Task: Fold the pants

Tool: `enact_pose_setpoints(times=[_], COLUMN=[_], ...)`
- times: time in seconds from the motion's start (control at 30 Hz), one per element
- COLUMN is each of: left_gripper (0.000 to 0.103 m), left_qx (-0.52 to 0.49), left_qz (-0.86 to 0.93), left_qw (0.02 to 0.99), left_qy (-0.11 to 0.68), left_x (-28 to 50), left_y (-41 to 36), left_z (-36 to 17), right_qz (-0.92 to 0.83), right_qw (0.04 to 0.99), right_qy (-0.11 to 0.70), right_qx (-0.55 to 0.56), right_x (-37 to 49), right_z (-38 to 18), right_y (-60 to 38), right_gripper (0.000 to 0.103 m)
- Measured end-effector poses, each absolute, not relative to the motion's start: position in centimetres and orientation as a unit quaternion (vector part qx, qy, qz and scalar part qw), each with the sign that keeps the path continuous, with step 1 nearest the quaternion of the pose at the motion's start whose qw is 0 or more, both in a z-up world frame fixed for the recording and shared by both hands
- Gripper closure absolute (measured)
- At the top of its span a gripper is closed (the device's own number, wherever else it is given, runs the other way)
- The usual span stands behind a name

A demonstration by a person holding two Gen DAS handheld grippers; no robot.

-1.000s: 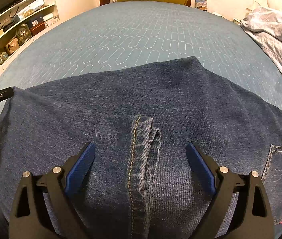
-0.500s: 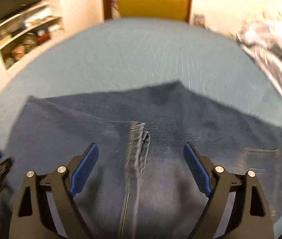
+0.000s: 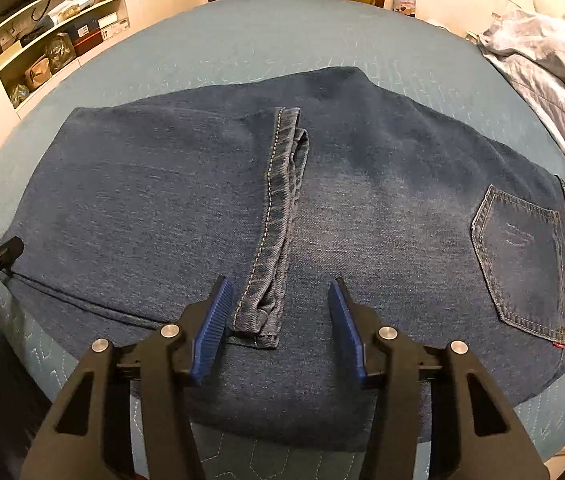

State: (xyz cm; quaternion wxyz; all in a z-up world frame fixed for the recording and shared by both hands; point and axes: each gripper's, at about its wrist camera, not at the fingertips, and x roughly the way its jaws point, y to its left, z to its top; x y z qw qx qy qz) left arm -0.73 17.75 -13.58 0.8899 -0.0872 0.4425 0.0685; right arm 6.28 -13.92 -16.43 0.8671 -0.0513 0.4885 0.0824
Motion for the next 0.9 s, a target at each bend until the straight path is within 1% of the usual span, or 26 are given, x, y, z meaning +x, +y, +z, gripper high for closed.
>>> enact_pose_setpoints(times=[0.43,0.53,0.57,0.67,0.73,0.8,0.9], left_gripper=[0.041,0.044,0.049,0.053,0.054,0.054,0.055], left_qx=[-0.094,-0.103,-0.108,-0.125,-0.155,-0.181,-0.221], left_qz=[0.057,0.050,0.042,0.028,0.012,-0.003,-0.032], left_qw=[0.893,0.892,0.892,0.890,0.888,0.885,0.879], left_qy=[0.436,0.437,0.437,0.437,0.433,0.428,0.422], left_x=[-1.2,-1.3,-1.3,-1.4,-1.7,-2.1,-2.6], left_y=[18.1,18.4,18.4,18.9,19.8,20.6,21.8], left_z=[-13.8,-13.7,-13.6,-13.6,-13.5,-13.7,-14.0], right_qz=[0.075,0.078,0.080,0.086,0.084,0.066,0.070], right_qw=[0.871,0.871,0.871,0.867,0.862,0.855,0.849], right_qy=[0.480,0.480,0.481,0.488,0.497,0.512,0.522], right_qx=[-0.065,-0.065,-0.063,-0.055,-0.047,-0.041,-0.043], right_x=[5.3,5.2,5.2,5.3,5.5,5.7,5.4], right_z=[-16.8,-16.8,-16.8,-16.5,-16.2,-15.9,-16.1], right_y=[-13.0,-13.0,-13.1,-13.5,-14.0,-14.7,-15.1], right_gripper=[0.056,0.056,0.056,0.055,0.051,0.028,0.027])
